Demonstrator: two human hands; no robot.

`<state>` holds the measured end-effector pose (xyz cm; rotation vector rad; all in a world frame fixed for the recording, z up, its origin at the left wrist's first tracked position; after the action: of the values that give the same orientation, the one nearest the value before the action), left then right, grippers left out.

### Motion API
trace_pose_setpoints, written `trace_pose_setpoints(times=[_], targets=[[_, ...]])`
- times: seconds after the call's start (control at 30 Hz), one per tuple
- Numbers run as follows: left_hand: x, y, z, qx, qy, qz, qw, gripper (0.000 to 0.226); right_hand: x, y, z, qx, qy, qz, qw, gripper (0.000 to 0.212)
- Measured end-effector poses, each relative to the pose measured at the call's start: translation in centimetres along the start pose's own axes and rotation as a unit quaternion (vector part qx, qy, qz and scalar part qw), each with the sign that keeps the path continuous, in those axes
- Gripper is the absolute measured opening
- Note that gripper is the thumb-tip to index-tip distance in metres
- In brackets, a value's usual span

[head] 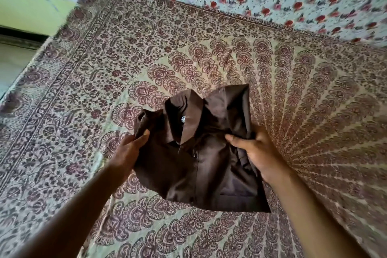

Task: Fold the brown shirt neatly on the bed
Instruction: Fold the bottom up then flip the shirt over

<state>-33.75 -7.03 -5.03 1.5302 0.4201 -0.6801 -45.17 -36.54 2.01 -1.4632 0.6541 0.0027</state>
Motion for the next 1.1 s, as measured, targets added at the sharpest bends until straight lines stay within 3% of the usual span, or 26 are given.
trace_pose_setpoints(times=[0.1, 0.23, 0.3, 0.5, 0.57, 0.67, 0.7, 0.8, 0.97, 1.1], targets=[[-1.5, -0.9, -3.6, 0.068, 0.036, 0.048, 0.996, 0.022, -2.4, 0.9, 2.6, 0.021, 0.015, -0.013, 1.0, 0.05], [-4.4, -0.5, -9.1, 0.155, 0.113, 0.111, 0.975, 0.032, -5.8, 2.0, 6.1, 0.014, 0.018, -0.02, 1.0, 0.042], [-5.9, -0.4, -11.9, 0.151, 0.166, 0.114, 0.968, 0.049, -7.5, 2.5, 7.5, 0.004, 0.028, -0.018, 0.999, 0.031], [-10.7, 0.0, -20.2, 0.187, 0.265, 0.186, 0.928, 0.027, -11.1, 4.2, 13.6, 0.024, 0.024, 0.013, 0.999, 0.02], [-11.5, 0.5, -23.0, 0.238, 0.278, 0.221, 0.904, 0.021, -11.8, 5.4, 16.5, 0.048, 0.019, 0.032, 0.998, 0.026], [-12.1, 1.3, -27.0, 0.315, 0.266, 0.252, 0.876, 0.02, -12.7, 8.5, 20.7, 0.067, 0.032, 0.07, 0.995, 0.063], [-11.8, 1.1, -28.7, 0.337, 0.254, 0.251, 0.871, 0.021, -12.8, 9.6, 22.1, 0.071, 0.039, 0.078, 0.994, 0.062], [-10.9, 1.3, -34.4, 0.363, 0.252, 0.229, 0.867, 0.025, -13.5, 11.9, 26.9, 0.086, 0.058, 0.113, 0.988, 0.027], [-9.5, 4.0, -42.2, 0.372, 0.266, 0.258, 0.851, 0.025, -14.0, 15.1, 35.8, 0.099, 0.063, 0.143, 0.983, 0.02], [-4.0, 1.8, -47.0, 0.309, 0.231, 0.211, 0.898, 0.027, -13.1, 17.2, 40.0, 0.059, 0.122, 0.159, 0.978, 0.017]])
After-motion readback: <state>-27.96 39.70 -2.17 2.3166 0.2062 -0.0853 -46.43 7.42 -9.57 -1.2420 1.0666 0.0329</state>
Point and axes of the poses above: each hand's wrist, its own x-axis towards the middle knuckle, its own z-axis out of the palm, y = z × x, the point moved 8 cm from there along x, towards the middle knuckle, and after that the axes turned 2 degrees about y, right-handed, at the moved point
